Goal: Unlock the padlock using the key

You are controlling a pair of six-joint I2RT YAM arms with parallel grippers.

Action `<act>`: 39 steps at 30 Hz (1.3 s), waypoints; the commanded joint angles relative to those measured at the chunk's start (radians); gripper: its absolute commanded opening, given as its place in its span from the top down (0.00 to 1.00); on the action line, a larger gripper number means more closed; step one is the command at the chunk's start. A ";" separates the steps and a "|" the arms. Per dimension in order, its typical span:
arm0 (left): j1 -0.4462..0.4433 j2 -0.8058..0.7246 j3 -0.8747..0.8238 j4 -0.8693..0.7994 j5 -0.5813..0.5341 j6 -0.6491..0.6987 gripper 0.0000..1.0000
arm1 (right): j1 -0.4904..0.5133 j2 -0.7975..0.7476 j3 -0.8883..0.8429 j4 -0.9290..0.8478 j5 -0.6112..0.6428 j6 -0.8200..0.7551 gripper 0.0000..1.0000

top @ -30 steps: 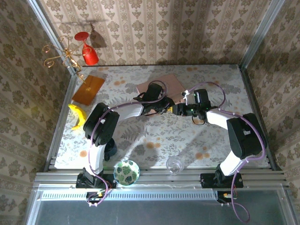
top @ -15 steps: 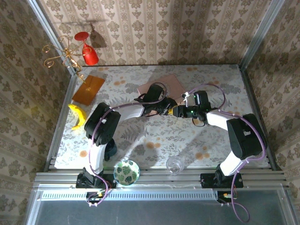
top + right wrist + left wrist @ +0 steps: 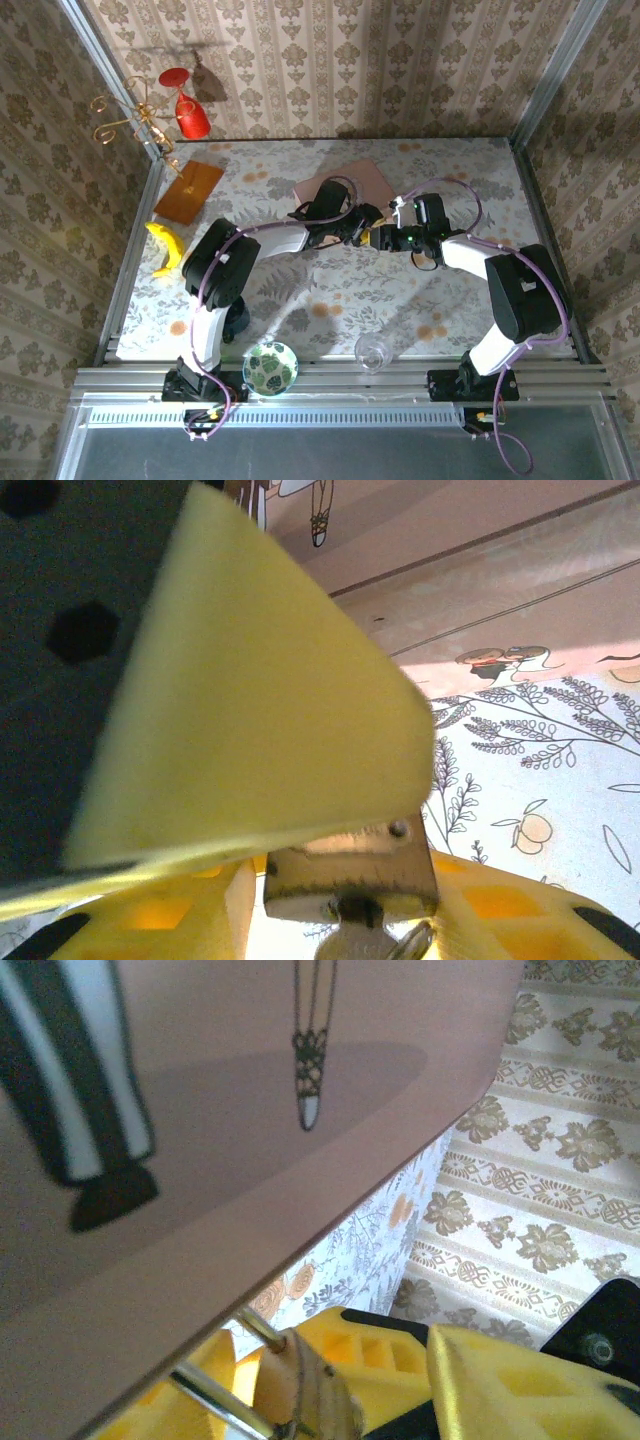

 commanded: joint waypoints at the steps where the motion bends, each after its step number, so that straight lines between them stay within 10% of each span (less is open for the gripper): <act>1: -0.030 0.083 -0.042 -0.046 0.033 -0.094 0.44 | 0.014 -0.029 0.008 0.002 -0.029 -0.028 0.56; 24: -0.043 0.107 -0.079 0.013 -0.029 -0.165 0.98 | 0.011 -0.139 -0.031 -0.057 0.029 -0.052 0.53; 39: -0.043 0.065 -0.111 0.024 -0.031 -0.174 1.00 | -0.003 -0.307 -0.071 -0.164 0.187 -0.073 0.50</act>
